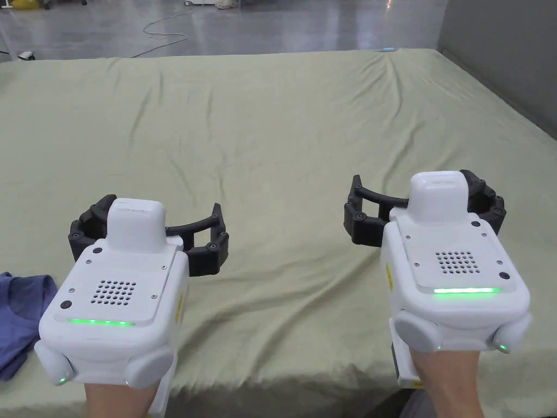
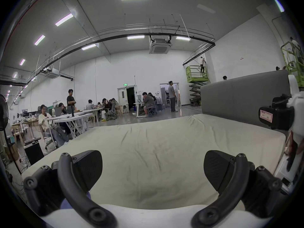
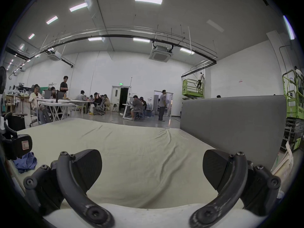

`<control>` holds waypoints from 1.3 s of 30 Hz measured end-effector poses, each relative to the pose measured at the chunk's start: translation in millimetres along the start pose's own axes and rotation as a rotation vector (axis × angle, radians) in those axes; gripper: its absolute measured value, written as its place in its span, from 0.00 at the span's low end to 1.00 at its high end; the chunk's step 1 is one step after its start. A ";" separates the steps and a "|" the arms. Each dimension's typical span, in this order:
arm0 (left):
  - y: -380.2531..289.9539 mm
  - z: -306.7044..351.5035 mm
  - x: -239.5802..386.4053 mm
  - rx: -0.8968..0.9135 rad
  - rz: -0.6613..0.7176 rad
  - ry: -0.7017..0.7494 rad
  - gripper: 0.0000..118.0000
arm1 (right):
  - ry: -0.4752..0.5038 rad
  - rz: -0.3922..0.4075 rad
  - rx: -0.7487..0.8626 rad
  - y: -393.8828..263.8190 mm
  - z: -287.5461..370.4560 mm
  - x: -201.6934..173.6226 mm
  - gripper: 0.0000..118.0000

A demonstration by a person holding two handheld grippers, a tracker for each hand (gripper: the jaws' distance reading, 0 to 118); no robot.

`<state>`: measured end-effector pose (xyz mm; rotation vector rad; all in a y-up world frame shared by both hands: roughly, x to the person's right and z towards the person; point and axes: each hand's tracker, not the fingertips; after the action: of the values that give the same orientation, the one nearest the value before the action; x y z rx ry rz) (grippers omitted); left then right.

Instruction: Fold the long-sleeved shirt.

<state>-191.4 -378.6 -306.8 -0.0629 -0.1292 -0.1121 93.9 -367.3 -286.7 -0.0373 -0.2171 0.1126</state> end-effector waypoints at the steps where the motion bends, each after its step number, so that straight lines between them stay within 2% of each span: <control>1: 0.4 0.0 -0.3 0.000 -0.001 -0.002 1.00 | -0.002 -0.005 -0.003 0.8 -0.1 -0.9 1.00; 9: -3.0 2.9 -11.1 -0.006 -0.017 -0.004 1.00 | -0.007 -0.004 -0.015 -2.1 -2.1 -12.4 1.00; 14: -4.0 1.5 -19.4 -0.010 0.022 0.027 1.00 | 0.040 -0.041 -0.009 1.2 -13.8 -14.5 1.00; 17: -7.2 0.7 -20.1 -0.012 0.032 0.040 1.00 | 0.012 -0.042 -0.037 -4.0 -12.9 -17.2 1.00; 22: -7.0 -0.8 -19.3 -0.009 0.029 0.048 1.00 | 0.048 -0.065 -0.026 -8.1 -5.1 -13.9 1.00; 39: -3.6 -0.7 -12.1 0.000 0.007 0.027 1.00 | 0.039 -0.021 0.009 3.6 1.1 -12.9 1.00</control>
<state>-203.6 -381.0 -308.9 -0.0616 -0.1023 -0.1056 80.8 -365.2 -288.6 -0.0279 -0.1775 0.0923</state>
